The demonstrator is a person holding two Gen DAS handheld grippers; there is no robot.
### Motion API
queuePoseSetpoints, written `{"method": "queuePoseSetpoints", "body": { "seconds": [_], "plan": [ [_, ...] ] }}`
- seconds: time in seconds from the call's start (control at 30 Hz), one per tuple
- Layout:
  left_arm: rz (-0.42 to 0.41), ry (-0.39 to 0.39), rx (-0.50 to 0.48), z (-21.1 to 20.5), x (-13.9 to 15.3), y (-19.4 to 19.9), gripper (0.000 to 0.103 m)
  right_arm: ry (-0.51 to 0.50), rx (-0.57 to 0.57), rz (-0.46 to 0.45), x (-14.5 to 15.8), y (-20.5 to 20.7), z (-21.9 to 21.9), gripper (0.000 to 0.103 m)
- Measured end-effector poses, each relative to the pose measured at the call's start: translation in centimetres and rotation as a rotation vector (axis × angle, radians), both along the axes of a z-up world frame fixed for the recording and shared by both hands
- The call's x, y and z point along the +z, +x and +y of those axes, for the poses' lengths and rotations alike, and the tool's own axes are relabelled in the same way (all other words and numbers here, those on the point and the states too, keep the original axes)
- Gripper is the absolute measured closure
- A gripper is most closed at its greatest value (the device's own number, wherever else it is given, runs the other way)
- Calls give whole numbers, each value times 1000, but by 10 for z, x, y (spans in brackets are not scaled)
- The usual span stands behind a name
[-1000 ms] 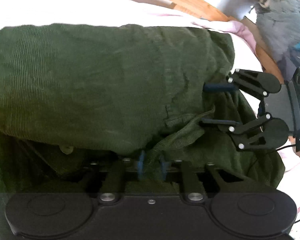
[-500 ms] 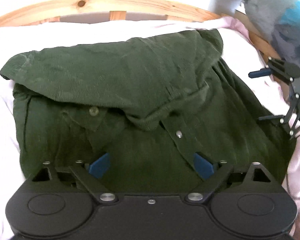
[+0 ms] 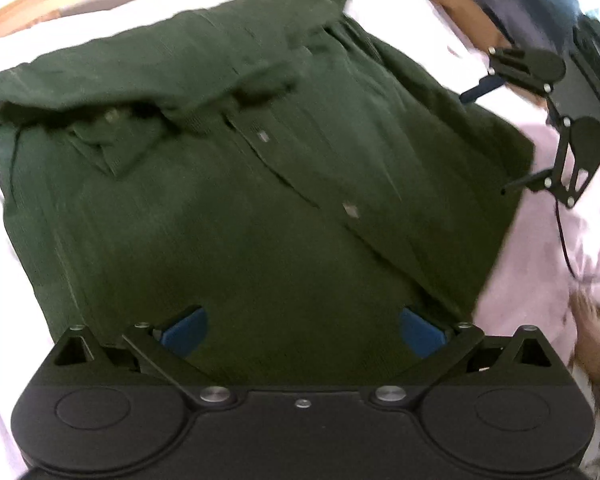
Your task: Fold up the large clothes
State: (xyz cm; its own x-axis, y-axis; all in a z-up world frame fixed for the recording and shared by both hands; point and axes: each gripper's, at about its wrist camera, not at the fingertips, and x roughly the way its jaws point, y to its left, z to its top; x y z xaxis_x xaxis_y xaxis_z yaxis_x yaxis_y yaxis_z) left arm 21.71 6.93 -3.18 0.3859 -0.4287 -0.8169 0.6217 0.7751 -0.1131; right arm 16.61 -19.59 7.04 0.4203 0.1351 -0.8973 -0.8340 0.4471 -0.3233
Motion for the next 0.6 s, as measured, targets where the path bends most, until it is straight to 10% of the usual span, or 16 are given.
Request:
{"method": "queuePoseSetpoints", "body": {
  "seconds": [0.23, 0.6],
  "plan": [
    [-102, 167, -135, -27, -14, -37, 1, -118, 52, 24, -39, -36, 6, 0],
    [-53, 102, -155, -45, -16, -41, 1, -197, 177, -161, -62, -62, 10, 1]
  ]
}}
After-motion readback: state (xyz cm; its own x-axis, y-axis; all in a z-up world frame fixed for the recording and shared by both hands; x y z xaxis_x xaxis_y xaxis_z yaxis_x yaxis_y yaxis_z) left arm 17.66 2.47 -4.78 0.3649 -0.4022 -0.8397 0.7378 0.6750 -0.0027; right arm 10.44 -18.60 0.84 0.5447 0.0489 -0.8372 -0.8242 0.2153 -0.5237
